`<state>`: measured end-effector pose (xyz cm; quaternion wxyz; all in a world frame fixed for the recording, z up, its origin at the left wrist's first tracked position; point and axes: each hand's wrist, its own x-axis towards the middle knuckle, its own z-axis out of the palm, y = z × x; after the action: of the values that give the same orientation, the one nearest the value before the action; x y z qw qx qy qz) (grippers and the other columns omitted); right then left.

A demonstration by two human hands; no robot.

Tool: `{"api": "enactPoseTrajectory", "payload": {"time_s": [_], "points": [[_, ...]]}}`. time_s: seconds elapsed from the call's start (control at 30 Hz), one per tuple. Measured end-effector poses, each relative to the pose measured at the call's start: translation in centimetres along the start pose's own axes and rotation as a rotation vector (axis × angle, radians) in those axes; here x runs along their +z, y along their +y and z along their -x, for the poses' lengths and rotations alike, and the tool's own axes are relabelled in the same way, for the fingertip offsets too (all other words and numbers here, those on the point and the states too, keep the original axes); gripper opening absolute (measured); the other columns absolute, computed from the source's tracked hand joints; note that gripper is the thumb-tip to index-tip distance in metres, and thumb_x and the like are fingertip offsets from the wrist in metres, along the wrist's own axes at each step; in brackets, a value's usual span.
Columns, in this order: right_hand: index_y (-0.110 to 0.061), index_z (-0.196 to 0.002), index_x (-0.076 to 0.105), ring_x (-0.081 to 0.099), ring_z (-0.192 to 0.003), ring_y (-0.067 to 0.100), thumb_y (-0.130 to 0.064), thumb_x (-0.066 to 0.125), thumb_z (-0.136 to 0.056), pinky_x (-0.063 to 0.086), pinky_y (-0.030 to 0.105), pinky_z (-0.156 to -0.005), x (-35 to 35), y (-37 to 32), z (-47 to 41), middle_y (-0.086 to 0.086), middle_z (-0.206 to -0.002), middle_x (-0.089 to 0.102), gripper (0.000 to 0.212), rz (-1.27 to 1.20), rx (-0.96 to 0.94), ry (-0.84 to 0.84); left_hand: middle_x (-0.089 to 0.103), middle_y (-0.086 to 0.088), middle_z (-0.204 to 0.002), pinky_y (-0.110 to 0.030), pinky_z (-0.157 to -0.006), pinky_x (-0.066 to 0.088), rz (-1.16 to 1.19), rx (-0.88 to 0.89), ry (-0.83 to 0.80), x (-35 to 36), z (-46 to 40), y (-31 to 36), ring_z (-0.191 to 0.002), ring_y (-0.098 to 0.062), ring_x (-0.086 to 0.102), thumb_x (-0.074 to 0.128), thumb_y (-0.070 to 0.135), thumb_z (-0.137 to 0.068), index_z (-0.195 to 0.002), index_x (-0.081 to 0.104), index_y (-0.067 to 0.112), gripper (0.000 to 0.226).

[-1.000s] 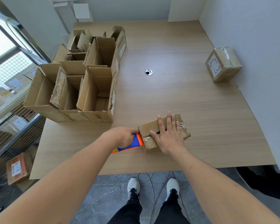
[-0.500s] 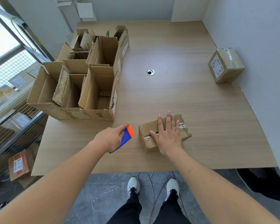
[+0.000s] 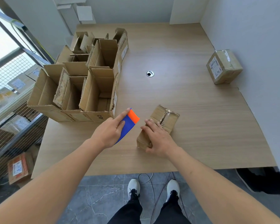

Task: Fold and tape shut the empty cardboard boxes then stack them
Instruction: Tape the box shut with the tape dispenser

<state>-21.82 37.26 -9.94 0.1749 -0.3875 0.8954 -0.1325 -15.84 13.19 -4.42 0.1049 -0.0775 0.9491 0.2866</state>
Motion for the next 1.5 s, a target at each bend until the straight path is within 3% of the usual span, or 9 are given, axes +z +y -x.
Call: {"api": "enactPoseTrajectory", "payload": {"time_s": [0.17, 0.3, 0.4, 0.47, 0.57, 0.67, 0.83, 1.07, 1.5], "points": [[-0.019, -0.159, 0.02, 0.007, -0.153, 0.037, -0.057, 0.087, -0.061, 0.008, 0.044, -0.127, 0.0, 2.3, 1.8, 0.017, -0.163, 0.012, 0.125, 0.205, 0.106, 0.072, 0.053, -0.008, -0.091, -0.044, -0.078, 0.049, 0.068, 0.089, -0.038, -0.5, -0.3, 0.5, -0.078, -0.024, 0.054, 0.032, 0.037, -0.11, -0.149, 0.01, 0.069, 0.055], [-0.024, -0.162, 0.023, 0.022, -0.153, 0.035, -0.055, 0.086, -0.07, 0.018, 0.047, -0.125, 0.9, 3.5, 2.7, 0.012, -0.164, 0.028, 0.115, 0.236, 0.119, 0.128, 0.051, -0.008, -0.1, -0.04, -0.086, 0.048, 0.142, 0.172, -0.123, -0.7, 0.1, 0.6, -0.086, -0.025, 0.053, 0.039, 0.031, -0.11, -0.148, 0.015, 0.071, 0.06], [-0.035, -0.163, 0.008, -0.007, -0.158, 0.022, -0.05, 0.075, -0.085, 0.0, 0.043, -0.128, 0.2, 4.8, 3.2, -0.003, -0.171, -0.001, 0.103, 0.085, 0.077, 0.013, 0.049, -0.001, -0.108, -0.036, -0.092, 0.046, 0.165, 0.237, -0.204, -1.0, 0.7, 0.4, -0.095, -0.022, 0.052, 0.048, 0.024, -0.108, -0.148, 0.019, 0.069, 0.067], [-0.038, -0.161, 0.021, -0.012, -0.157, 0.014, -0.06, 0.066, -0.089, -0.006, 0.038, -0.127, -0.9, 5.1, 3.5, -0.009, -0.17, 0.002, 0.088, -0.09, 0.035, 0.033, 0.048, 0.004, -0.113, -0.035, -0.095, 0.045, 0.168, 0.27, -0.238, -1.2, 1.0, 0.4, -0.099, -0.018, 0.051, 0.053, 0.019, -0.106, -0.149, 0.022, 0.067, 0.072], [-0.03, -0.148, 0.052, 0.016, -0.156, 0.012, -0.048, 0.051, -0.101, 0.012, 0.033, -0.127, -2.1, 4.5, 3.6, -0.008, -0.161, 0.038, 0.051, -0.46, 0.029, 0.25, 0.047, 0.009, -0.119, -0.036, -0.098, 0.045, 0.163, 0.307, -0.25, -1.6, 1.3, 0.6, -0.106, -0.016, 0.05, 0.057, 0.014, -0.103, -0.151, 0.023, 0.064, 0.077], [-0.025, -0.136, 0.065, 0.06, -0.125, 0.011, -0.032, 0.057, -0.103, 0.05, 0.037, -0.105, -3.2, 2.6, 3.1, -0.001, -0.134, 0.066, 0.035, -0.824, 0.105, 0.285, 0.049, 0.009, -0.119, -0.042, -0.097, 0.046, 0.158, 0.328, -0.264, -1.8, 1.3, 1.2, -0.104, -0.019, 0.052, 0.06, 0.014, -0.102, -0.152, 0.022, 0.062, 0.079], [-0.013, -0.12, 0.074, 0.071, -0.101, 0.017, -0.021, 0.06, -0.102, 0.06, 0.034, -0.086, -4.4, 0.0, 2.3, 0.012, -0.115, 0.074, 0.024, -1.162, 0.172, 0.228, 0.05, 0.008, -0.117, -0.039, -0.094, 0.047, 0.154, 0.359, -0.307, -2.1, 1.4, 2.6, -0.102, -0.019, 0.051, 0.063, 0.013, -0.1, -0.152, 0.022, 0.062, 0.083], [-0.007, -0.092, 0.075, 0.067, -0.075, 0.015, -0.011, 0.067, -0.097, 0.058, 0.025, -0.066, -5.5, -0.4, 2.7, 0.006, -0.082, 0.071, 0.01, -1.274, 0.229, 0.216, 0.053, 0.007, -0.114, -0.033, -0.087, 0.048, 0.168, 0.386, -0.3, -2.4, 1.9, 3.6, -0.1, -0.019, 0.052, 0.067, 0.012, -0.098, -0.154, 0.021, 0.06, 0.086], [-0.007, -0.106, 0.077, 0.07, -0.085, 0.013, -0.023, 0.071, -0.093, 0.056, 0.024, -0.068, -6.3, -0.4, 4.9, 0.004, -0.094, 0.076, 0.021, -1.353, 0.214, 0.106, 0.056, 0.01, -0.128, -0.04, -0.104, 0.045, 0.189, 0.383, -0.308, -2.3, 2.9, 3.8, -0.12, -0.014, 0.053, 0.069, 0.01, -0.096, -0.155, 0.023, 0.057, 0.088]]}}
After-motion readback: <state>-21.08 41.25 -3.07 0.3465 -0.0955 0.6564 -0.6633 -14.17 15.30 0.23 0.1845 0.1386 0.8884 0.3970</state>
